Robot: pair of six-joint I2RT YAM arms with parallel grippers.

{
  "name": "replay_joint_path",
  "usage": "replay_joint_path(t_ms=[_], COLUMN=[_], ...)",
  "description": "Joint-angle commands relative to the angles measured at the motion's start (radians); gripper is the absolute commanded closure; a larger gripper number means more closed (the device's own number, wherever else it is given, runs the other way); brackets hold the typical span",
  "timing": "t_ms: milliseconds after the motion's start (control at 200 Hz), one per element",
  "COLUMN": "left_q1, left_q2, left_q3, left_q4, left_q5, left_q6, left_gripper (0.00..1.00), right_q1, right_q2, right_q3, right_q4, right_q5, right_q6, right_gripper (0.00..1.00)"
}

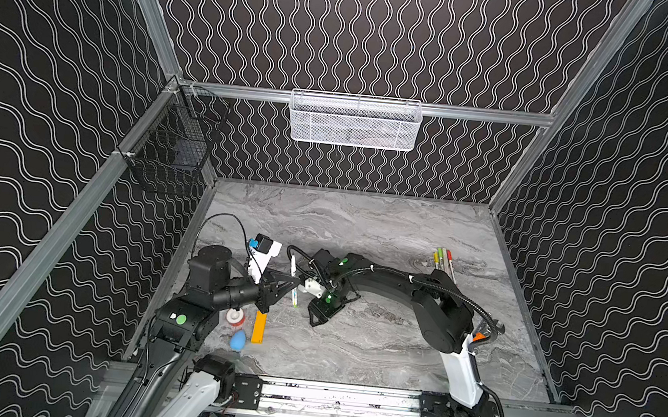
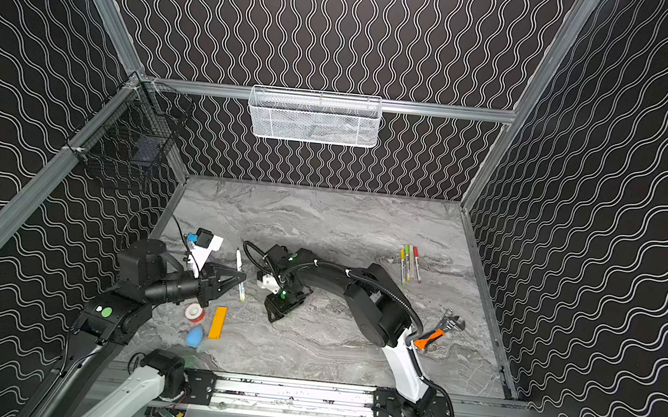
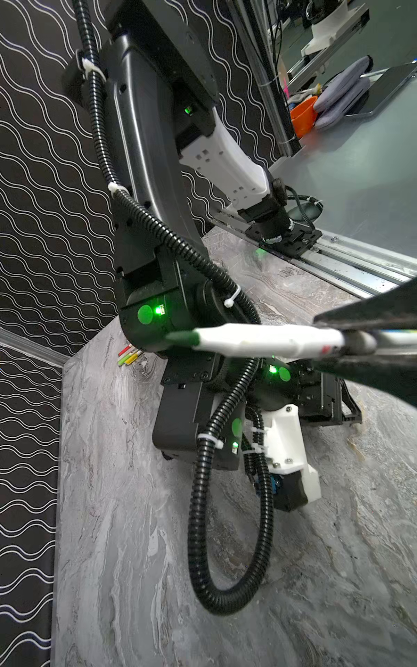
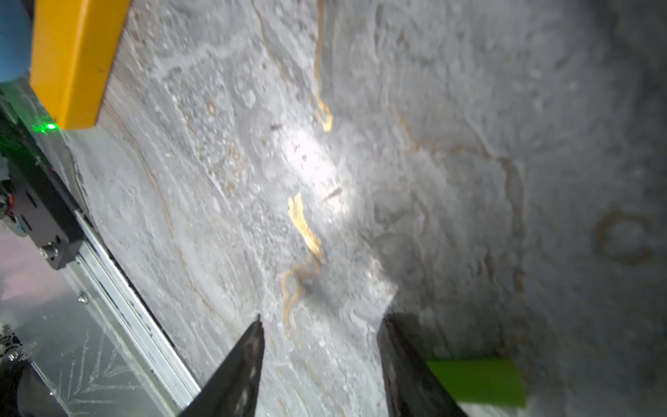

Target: Insert the pens into the pen caps

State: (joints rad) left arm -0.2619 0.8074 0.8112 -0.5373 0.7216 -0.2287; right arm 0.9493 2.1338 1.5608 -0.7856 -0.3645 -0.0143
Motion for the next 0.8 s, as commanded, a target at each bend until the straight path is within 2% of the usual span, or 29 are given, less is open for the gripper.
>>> replay_joint_path(t_ms=[0, 105, 295, 490, 651, 796], left_q1=[0.003, 0.003, 0.004, 0.006, 0.006, 0.007], left_q2=[0.001, 0.003, 0.006, 0.009, 0.008, 0.007], left_q3=[-0.001, -0.001, 0.000, 0.000, 0.001, 0.000], left_q4=[0.033, 0.035, 0.034, 0.035, 0.035, 0.035], left_q5=[0.013, 0.016, 0.014, 0.016, 0.017, 0.016], left_q6=[0.019, 0.019, 0.019, 0.018, 0.019, 0.019], left_gripper=[1.00, 1.00, 1.00, 1.00, 1.00, 1.00], right_q1=[0.002, 0.002, -0.022, -0.054, -0.081, -0.081], right_q2=[-0.019, -0.044, -0.153, -0.193, -0.145, -0.105], right_q3=[-0.036, -0.055, -0.126, -0.141, -0.107, -0.079], right_q4=[-0.025, -0.016, 0.102, 0.122, 0.079, 0.061], right_q5=[0.032, 0.020, -0.053, -0.008, 0.065, 0.071], right_q6=[0.014, 0.009, 0.012, 0.035, 0.080, 0.089], right_gripper=[0.46, 0.46, 0.47, 0.51, 0.51, 0.51])
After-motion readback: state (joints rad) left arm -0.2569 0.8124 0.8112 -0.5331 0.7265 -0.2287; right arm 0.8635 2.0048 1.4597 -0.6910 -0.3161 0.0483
